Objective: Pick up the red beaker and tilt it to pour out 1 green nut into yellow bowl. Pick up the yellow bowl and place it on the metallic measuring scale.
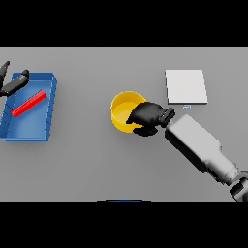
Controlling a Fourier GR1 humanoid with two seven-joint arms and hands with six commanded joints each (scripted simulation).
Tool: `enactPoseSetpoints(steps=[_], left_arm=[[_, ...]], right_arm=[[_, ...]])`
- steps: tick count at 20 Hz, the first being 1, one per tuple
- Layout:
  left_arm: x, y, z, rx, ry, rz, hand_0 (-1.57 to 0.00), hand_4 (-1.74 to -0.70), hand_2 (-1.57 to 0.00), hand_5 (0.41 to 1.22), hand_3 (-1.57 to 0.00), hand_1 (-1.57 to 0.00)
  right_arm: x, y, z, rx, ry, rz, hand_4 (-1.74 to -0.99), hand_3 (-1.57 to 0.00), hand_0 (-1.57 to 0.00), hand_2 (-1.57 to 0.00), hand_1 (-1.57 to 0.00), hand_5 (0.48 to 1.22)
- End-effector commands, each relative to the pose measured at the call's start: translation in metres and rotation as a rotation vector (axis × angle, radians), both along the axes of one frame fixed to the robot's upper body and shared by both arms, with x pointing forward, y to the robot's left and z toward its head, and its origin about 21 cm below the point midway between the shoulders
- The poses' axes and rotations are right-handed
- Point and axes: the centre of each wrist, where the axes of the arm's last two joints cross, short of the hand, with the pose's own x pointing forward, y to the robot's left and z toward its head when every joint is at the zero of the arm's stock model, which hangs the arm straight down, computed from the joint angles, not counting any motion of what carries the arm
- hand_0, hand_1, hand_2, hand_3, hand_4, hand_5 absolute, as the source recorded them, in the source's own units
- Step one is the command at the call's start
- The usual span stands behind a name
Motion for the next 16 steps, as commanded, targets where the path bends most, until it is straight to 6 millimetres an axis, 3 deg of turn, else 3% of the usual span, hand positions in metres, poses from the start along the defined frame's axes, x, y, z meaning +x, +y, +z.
enactPoseSetpoints(steps=[1, 4, 7, 16], left_arm=[[0.001, -0.002, 0.003, 0.006, -0.006, 0.001, 0.00, -0.79, 0.00, 0.707, 0.00, 0.00], [0.000, -0.002, 0.006, 0.015, -0.002, -0.002, 0.00, -0.78, 0.00, 0.711, 0.00, 0.00], [0.002, -0.003, 0.006, 0.008, -0.002, -0.009, 0.00, -0.78, 0.00, 0.712, 0.00, 0.00], [0.000, 0.000, 0.003, 0.012, -0.012, -0.017, 0.00, -0.78, 0.00, 0.702, 0.00, 0.00]], right_arm=[[0.001, -0.001, -0.001, -0.003, 0.005, 0.017, -1.578, -0.88, -1.11, -1.07, -1.09, 1.113], [0.002, -0.002, 0.003, -0.011, 0.017, 0.001, -1.658, -1.07, -1.34, -1.25, -1.33, 1.166], [0.003, -0.001, 0.007, -0.021, 0.022, -0.009, -1.698, -1.17, -1.45, -1.33, -1.45, 1.193], [0.005, -0.016, 0.054, -0.002, -0.012, -0.055, -1.735, -1.15, -1.55, -1.49, -1.55, 1.217]])
